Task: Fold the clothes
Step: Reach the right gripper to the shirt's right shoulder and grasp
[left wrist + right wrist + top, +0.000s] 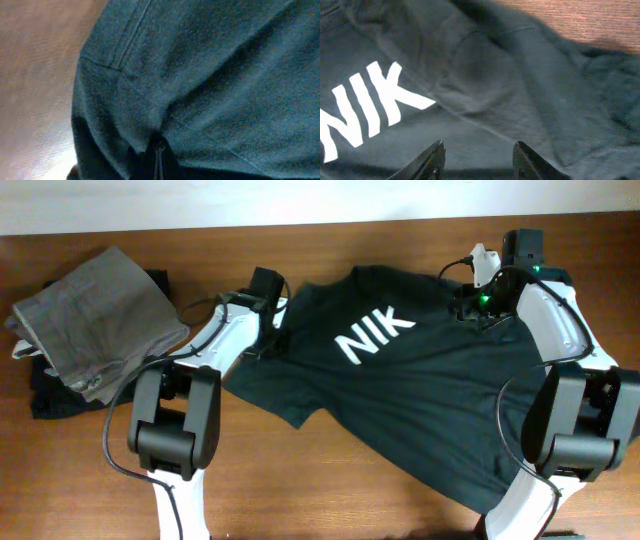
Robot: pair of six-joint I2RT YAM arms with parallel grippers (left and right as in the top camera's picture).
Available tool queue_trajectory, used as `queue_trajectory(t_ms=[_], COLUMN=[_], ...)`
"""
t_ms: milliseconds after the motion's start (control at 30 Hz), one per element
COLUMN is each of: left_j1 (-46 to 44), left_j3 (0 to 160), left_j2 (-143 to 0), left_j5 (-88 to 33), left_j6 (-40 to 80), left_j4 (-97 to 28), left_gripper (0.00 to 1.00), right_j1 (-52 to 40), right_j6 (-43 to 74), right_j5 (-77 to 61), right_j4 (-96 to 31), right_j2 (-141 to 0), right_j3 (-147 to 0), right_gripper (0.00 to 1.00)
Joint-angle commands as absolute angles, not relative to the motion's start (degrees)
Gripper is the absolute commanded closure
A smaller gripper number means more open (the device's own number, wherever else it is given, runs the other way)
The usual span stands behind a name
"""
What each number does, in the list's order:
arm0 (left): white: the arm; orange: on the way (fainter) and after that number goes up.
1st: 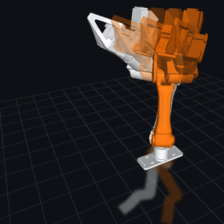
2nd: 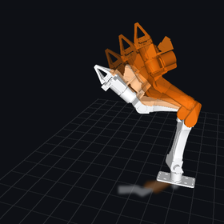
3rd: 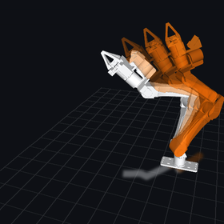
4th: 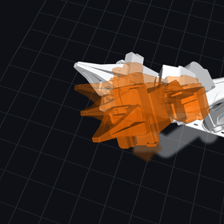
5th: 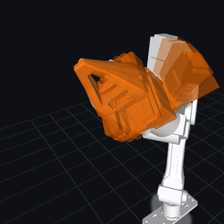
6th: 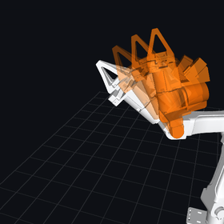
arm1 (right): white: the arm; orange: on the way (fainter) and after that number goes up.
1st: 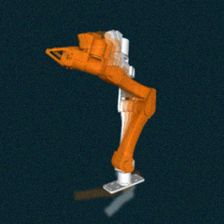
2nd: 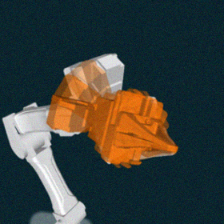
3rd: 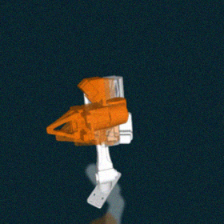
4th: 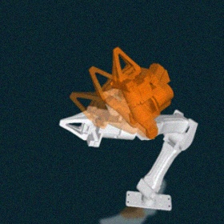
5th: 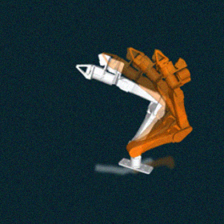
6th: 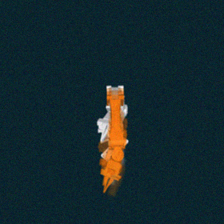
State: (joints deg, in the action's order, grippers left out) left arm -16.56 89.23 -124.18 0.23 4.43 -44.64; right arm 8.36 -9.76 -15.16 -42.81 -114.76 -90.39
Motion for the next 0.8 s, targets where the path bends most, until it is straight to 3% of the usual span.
queue_trajectory(t_ms=[0,367,567,633,767], left_j1=[-12.75,-11.81,-13.61,-14.22,-14.94], left_j3=[86.67,87.74,92.97,94.54,95.13], left_j2=[-127.83,-124.16,-115.22,-112.44,-109.8], left_j5=[3.9,3.25,2.59,2.35,1.98], left_j6=[7.53,8.32,8.34,8.32,8.32], left_j4=[-48.36,-51.07,-50.63,-50.11,-49.89], left_gripper=[1.0,1.0,0.99,0.99,0.99], right_j1=[7.07,-1.54,-7.75,-8.75,-7.18], right_j6=[-11.03,-17.63,-17.78,-15.9,-7.88], right_j5=[-15.9,-15.35,-3.84,2.98,4.67], right_j4=[-42.59,-36.51,-31.53,-30.96,-37.39], right_j2=[-114.87,-114.87,-114.87,-114.87,-114.8], right_j3=[-90.15,-90.15,-90.15,-90.19,-91.96], right_gripper=[0.52,0.51,0.49,0.44,0.43])
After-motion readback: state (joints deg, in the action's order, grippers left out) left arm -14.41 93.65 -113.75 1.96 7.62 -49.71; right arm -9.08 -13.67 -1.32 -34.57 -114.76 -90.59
